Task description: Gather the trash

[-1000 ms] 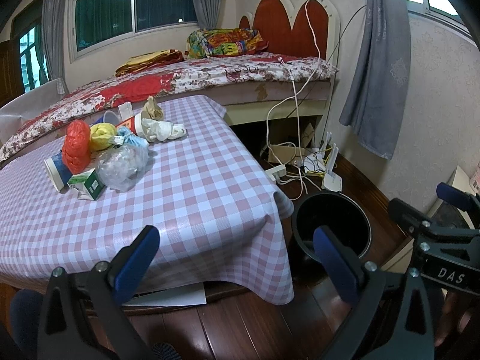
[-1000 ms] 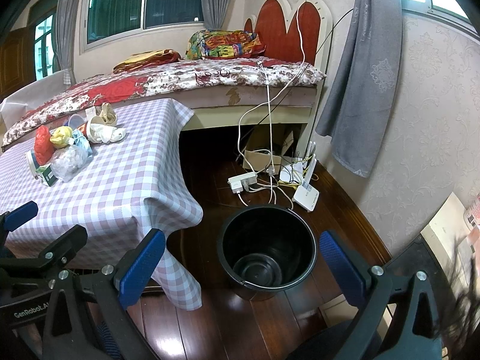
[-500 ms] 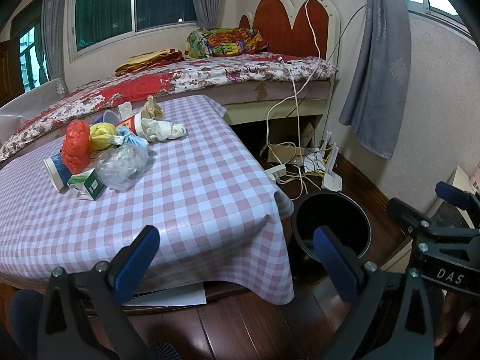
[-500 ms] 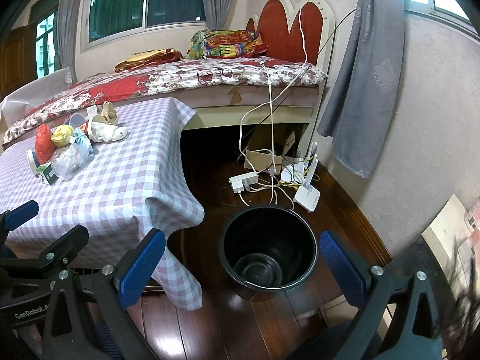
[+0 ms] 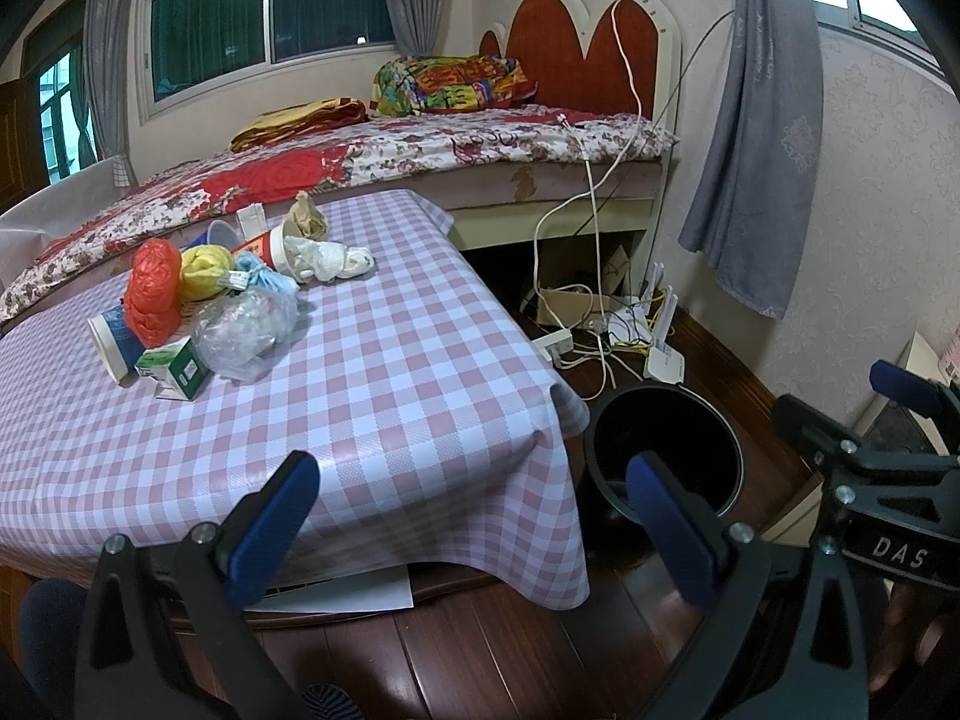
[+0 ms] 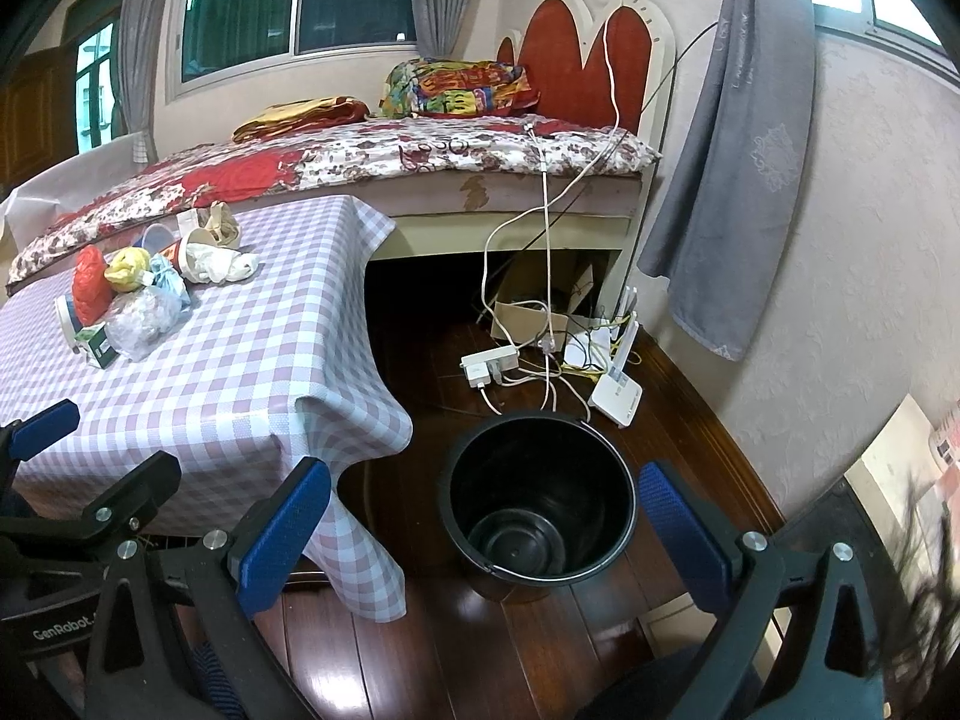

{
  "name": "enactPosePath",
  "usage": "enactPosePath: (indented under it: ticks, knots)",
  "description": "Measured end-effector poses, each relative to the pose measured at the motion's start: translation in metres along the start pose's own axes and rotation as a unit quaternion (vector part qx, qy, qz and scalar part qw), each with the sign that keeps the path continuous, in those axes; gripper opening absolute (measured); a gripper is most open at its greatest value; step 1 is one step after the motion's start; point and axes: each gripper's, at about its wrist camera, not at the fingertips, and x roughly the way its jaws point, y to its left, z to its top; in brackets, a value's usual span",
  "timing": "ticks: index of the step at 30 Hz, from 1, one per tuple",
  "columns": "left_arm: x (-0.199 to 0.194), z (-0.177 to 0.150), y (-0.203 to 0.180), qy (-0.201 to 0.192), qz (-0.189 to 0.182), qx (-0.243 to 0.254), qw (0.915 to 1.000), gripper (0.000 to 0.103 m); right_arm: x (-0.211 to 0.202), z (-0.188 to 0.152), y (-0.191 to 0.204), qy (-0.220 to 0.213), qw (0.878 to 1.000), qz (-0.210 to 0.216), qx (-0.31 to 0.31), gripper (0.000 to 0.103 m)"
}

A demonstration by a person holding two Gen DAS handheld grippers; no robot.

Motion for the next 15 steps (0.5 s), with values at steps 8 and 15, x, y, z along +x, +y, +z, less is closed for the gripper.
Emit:
enactPosePath:
  ticks: [8,15]
  knots:
    - [0.0006,-0.0008,0.0002,0.001,0.000,0.000,1.0000,0.103,0.0002,0.0002,0.0003,0.000,1.000,0.000,-0.001,0.103]
    - [0.0011,-0.0015,0.0006,0.001,-0.001,0.000,1.0000,0.103,-0.0002,-0.0002,0.0010,0.000,1.000,0.000,0.000,0.103]
